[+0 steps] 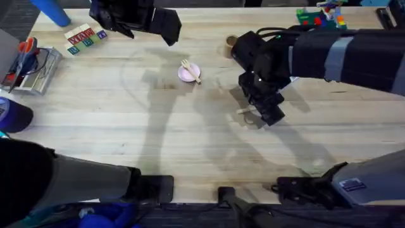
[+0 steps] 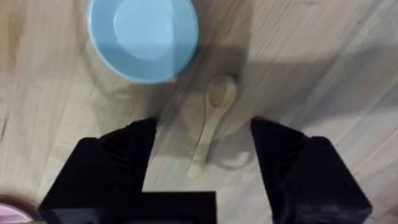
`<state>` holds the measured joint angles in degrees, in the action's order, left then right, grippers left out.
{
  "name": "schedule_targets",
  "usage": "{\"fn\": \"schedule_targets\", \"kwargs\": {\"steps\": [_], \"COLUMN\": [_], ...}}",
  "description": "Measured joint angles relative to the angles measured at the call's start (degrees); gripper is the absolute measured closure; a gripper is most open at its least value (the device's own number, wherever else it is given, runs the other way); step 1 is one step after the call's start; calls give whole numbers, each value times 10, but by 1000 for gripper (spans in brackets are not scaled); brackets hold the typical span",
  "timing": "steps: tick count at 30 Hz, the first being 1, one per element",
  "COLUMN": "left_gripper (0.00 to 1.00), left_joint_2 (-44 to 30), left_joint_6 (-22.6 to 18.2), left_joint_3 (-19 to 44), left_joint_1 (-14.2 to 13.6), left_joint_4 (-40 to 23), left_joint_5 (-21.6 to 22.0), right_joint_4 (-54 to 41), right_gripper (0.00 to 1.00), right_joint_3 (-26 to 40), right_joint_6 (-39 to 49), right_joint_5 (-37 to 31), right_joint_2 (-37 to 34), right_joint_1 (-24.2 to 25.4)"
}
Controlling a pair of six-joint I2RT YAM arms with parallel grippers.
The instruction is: Pick up a utensil and set it on the pink plate, then put the other utensil in the container.
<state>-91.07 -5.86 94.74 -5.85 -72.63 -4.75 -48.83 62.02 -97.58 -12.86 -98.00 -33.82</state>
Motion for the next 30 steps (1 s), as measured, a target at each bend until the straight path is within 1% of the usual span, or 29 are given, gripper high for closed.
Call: {"fn": "schedule_targets", "kwargs": {"steps": [6,9,11,12,14,17,18,22,25,30], "left_gripper": [7,7,7,7,7,7,7,8,7,7], "left_joint_2": [0,0,0,0,0,0,0,0,0,0], "left_joint_6": [0,0,0,0,0,0,0,0,0,-1], "left_joint_3": [0,0,0,0,0,0,0,0,0,0], "left_joint_1": [0,0,0,0,0,0,0,0,0,0], "left_joint_4": [0,0,0,0,0,0,0,0,0,0], "left_joint_5": [0,0,0,0,0,0,0,0,0,0], "right_joint_4": [0,1,1,0,1,0,0,-1,-3,-3], "right_gripper": [250,286,341,377,507,644,722,897,957,966], "right_joint_3": [0,0,0,1,1,1,1,1,2,2], "right_joint_6": [-2,-2,-2,-2,-2,-1,-2,-2,-2,-1], "right_joint_5": [5,5,7,7,9,9,9,9,7,7], "right_joint_2": [0,0,0,0,0,0,0,0,0,0], "right_joint_1": [0,0,0,0,0,0,0,0,0,0]}}
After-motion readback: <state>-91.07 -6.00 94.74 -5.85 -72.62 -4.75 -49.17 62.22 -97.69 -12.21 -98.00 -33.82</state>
